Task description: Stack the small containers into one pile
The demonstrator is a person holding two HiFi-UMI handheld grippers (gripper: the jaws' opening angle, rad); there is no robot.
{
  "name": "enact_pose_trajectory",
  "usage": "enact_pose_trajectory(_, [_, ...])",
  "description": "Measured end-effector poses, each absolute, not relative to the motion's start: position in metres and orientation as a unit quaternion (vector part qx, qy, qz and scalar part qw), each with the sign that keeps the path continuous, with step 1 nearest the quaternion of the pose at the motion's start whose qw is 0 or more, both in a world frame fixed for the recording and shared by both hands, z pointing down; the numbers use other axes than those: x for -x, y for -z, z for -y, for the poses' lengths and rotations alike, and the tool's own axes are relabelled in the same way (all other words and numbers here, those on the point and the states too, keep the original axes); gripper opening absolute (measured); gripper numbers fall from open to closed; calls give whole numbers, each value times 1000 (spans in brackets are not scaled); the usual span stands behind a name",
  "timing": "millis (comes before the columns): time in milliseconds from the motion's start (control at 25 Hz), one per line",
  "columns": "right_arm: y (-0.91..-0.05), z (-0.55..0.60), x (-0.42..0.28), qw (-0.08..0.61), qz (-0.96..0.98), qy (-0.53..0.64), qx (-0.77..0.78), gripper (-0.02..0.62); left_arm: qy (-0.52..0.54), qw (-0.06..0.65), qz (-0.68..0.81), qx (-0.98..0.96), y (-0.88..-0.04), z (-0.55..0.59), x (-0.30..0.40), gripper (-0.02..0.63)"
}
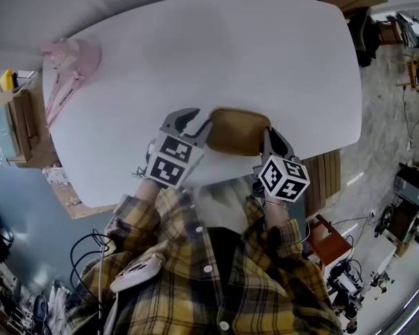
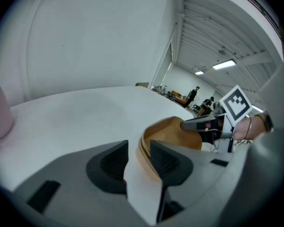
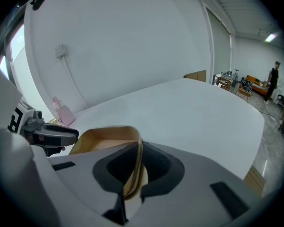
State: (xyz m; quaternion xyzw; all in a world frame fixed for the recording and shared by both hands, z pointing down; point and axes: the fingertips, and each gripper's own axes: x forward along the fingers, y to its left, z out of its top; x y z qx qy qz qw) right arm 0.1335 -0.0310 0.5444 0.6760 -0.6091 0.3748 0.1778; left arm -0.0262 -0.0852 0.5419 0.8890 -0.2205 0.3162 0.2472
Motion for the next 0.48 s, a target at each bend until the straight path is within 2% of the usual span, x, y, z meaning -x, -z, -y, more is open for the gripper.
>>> enact_pose_trajectory(280, [-549,35,-137,165,623,-371,-669,26,-328,242,210,-889,-551,80,20,121])
enact_pose_trajectory(480, [-559,31,-143,162,623,-388,-659,98,-332,236,213,-888,-554,80,18,128])
